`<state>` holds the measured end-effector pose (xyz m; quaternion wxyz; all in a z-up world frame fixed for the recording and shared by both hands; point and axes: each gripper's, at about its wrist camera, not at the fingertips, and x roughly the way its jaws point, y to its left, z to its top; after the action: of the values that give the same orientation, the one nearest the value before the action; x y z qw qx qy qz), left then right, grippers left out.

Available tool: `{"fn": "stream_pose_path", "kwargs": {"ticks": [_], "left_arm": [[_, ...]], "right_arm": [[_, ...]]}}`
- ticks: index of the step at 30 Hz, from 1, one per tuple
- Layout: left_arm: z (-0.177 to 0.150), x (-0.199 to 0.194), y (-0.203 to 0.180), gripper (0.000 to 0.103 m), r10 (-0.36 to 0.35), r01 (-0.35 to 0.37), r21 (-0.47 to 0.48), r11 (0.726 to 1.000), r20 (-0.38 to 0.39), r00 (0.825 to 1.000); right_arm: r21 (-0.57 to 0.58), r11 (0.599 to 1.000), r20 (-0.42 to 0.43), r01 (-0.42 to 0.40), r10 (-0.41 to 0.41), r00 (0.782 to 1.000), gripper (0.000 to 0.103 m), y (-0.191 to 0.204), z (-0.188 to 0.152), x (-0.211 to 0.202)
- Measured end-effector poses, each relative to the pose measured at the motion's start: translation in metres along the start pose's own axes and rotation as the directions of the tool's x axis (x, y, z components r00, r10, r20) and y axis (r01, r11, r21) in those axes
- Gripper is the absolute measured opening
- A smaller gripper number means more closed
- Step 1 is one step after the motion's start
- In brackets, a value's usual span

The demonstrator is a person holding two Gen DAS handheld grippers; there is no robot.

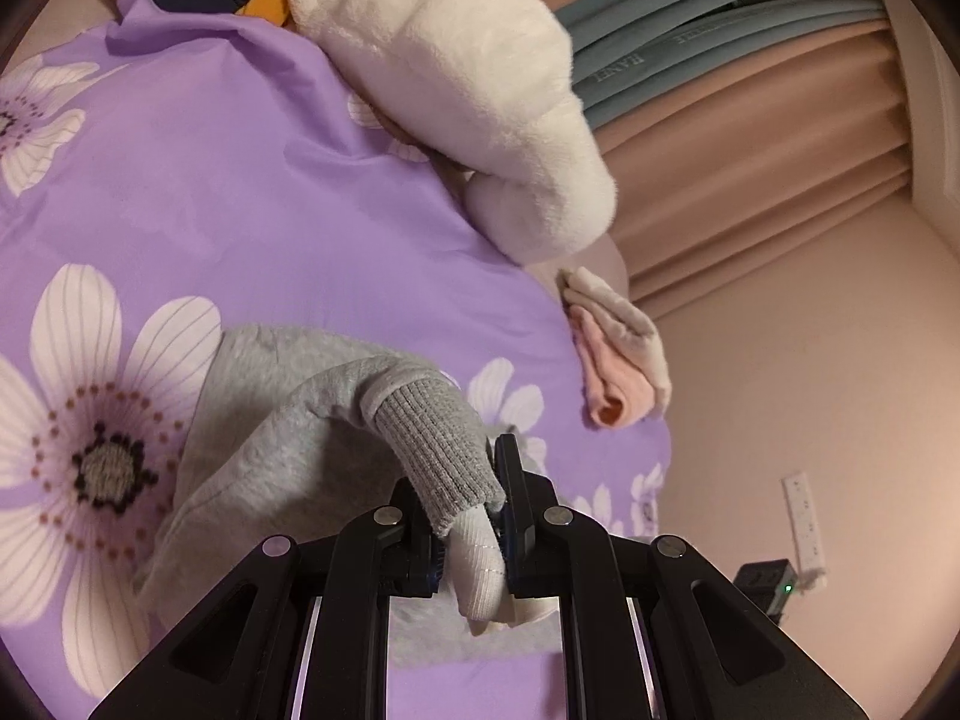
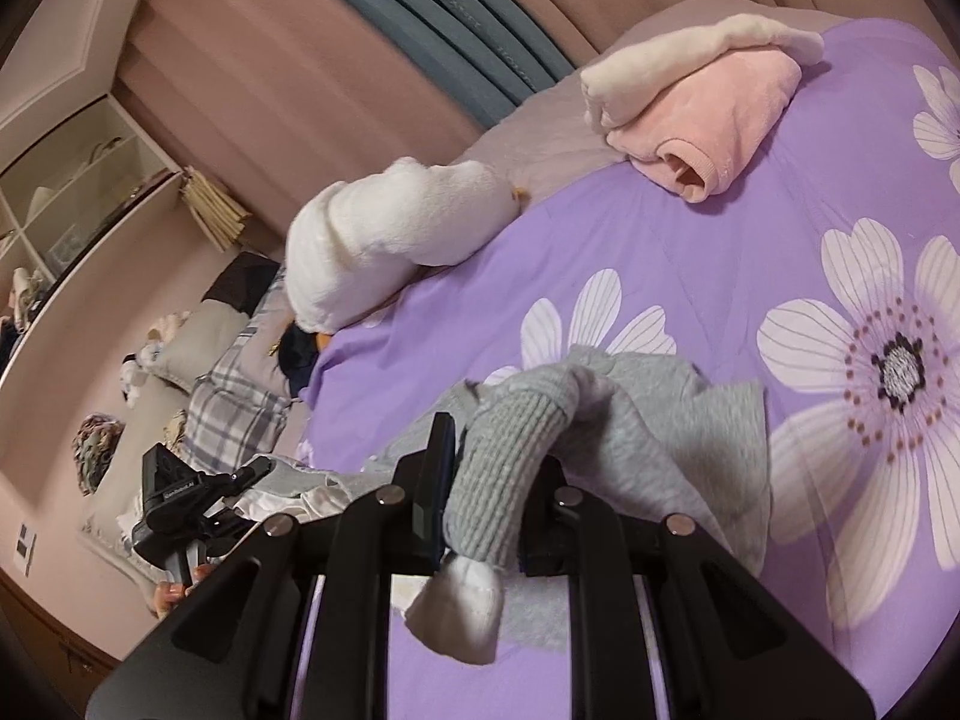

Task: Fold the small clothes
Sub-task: 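Lift the hem with both tools and fold it toward the collar, then lower the folded hem onto the sweatshirt and open both tools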

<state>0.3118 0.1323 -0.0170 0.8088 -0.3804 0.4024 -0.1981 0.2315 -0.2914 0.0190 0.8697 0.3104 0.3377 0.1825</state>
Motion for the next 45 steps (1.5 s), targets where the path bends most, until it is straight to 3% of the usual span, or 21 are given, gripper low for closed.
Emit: {"fn": "stream_pose_path", "kwargs": {"ticks": [15, 26, 30, 34, 36, 38, 39, 40, 41, 45], "left_arm": [[0.038, 0.072, 0.023, 0.011, 0.169, -0.170, -0.005, 0.986, -0.065, 0.983], [0.044, 0.105, 0.059, 0.014, 0.207, -0.223, -0.137, 0.965, -0.124, 0.970], [0.047, 0.103, 0.060, 0.018, 0.206, -0.223, -0.141, 0.965, -0.129, 0.970], [0.050, 0.105, 0.057, 0.019, 0.231, -0.250, -0.125, 0.960, -0.144, 0.962], [0.051, 0.105, 0.055, 0.027, 0.227, -0.246, -0.129, 0.961, -0.145, 0.963], [0.053, 0.104, 0.054, 0.057, 0.211, -0.230, -0.135, 0.964, -0.138, 0.968], [0.054, 0.101, 0.052, 0.063, 0.209, -0.224, -0.139, 0.965, -0.116, 0.971], [0.056, 0.095, 0.050, 0.076, 0.219, -0.230, -0.136, 0.964, -0.089, 0.972], [0.058, 0.090, 0.047, 0.083, 0.233, -0.238, -0.127, 0.963, -0.059, 0.971], [0.062, 0.069, 0.033, 0.083, 0.260, -0.260, -0.058, 0.964, 0.000, 0.965]], "right_arm": [[0.123, 0.990, -0.065, 0.071, -0.063, 0.996, 0.017, -0.052, 0.028, 0.067], [0.217, 0.967, -0.138, 0.132, -0.103, 0.985, 0.021, -0.082, 0.027, 0.094], [0.252, 0.959, -0.125, 0.127, -0.098, 0.987, 0.037, -0.088, 0.030, 0.090], [0.247, 0.960, -0.122, 0.132, -0.105, 0.987, 0.042, -0.086, 0.033, 0.087], [0.240, 0.962, -0.115, 0.132, -0.107, 0.988, 0.044, -0.083, 0.034, 0.088], [0.248, 0.962, -0.100, 0.117, -0.095, 0.990, 0.047, -0.083, 0.036, 0.085], [0.252, 0.961, -0.093, 0.114, -0.093, 0.991, 0.052, -0.082, 0.037, 0.084], [0.255, 0.960, -0.079, 0.116, -0.099, 0.992, 0.060, -0.082, 0.038, 0.080], [0.250, 0.960, -0.068, 0.123, -0.110, 0.992, 0.062, -0.081, 0.039, 0.078], [0.209, 0.968, -0.035, 0.142, -0.138, 0.990, 0.062, -0.076, 0.044, 0.067]]}}
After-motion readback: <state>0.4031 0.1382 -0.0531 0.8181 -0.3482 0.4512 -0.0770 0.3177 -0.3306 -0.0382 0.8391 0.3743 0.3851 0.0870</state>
